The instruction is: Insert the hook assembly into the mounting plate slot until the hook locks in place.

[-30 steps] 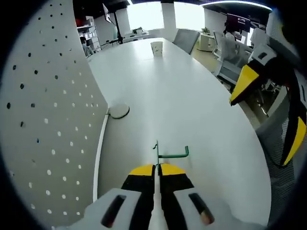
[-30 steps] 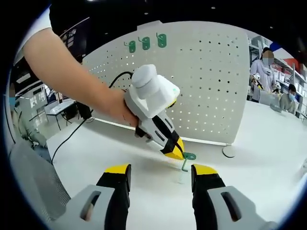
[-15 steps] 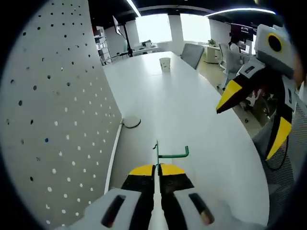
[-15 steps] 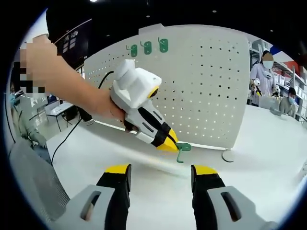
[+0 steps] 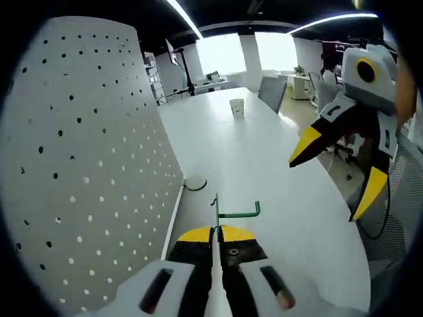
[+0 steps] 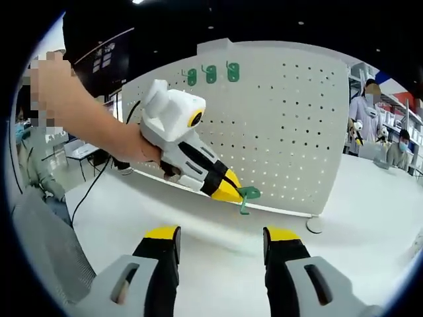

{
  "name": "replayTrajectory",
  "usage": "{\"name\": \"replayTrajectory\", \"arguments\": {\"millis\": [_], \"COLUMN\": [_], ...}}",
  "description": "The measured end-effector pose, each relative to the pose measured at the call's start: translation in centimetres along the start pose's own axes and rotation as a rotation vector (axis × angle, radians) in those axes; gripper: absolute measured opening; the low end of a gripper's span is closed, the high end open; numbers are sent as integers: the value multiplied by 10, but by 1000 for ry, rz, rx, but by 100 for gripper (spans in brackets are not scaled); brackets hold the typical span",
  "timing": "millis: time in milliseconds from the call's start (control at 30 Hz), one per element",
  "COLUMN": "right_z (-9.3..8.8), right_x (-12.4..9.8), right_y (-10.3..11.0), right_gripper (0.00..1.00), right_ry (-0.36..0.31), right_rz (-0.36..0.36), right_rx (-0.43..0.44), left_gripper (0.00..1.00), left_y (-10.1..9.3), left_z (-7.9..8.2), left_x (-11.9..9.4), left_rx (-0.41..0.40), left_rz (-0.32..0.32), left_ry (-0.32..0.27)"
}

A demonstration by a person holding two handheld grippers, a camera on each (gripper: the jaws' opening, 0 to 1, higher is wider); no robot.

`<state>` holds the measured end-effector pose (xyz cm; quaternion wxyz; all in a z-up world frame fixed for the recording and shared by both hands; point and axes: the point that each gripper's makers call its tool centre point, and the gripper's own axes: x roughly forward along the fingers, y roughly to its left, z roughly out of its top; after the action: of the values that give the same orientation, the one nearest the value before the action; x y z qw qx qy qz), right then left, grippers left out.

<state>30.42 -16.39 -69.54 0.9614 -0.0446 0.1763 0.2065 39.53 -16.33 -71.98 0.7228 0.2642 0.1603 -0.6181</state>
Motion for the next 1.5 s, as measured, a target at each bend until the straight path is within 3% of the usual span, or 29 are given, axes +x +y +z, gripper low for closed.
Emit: {"name": "replayTrajectory", "arguments": {"millis": [533, 833, 1100, 1500], "right_z": [23, 30, 37, 53], "right_x": [-1, -1, -1, -2], "right_y": [7, 16, 21, 28], "right_gripper": [49, 49, 50, 50], "right_ry": [-58, -75, -102, -153], "right_rz": [19, 40, 61, 82], "right_rx": [12, -2, 5, 19], "left_gripper": [3, 3, 3, 3], "left_y": [-7, -10, -12, -5], "left_z": [15, 16, 12, 19], "left_x": [-31, -51, -65, -99], "left_rx": [-29, -81, -100, -141], "left_rz": [59, 110, 138, 237], "left_ry": [-108, -167, -185, -273]}}
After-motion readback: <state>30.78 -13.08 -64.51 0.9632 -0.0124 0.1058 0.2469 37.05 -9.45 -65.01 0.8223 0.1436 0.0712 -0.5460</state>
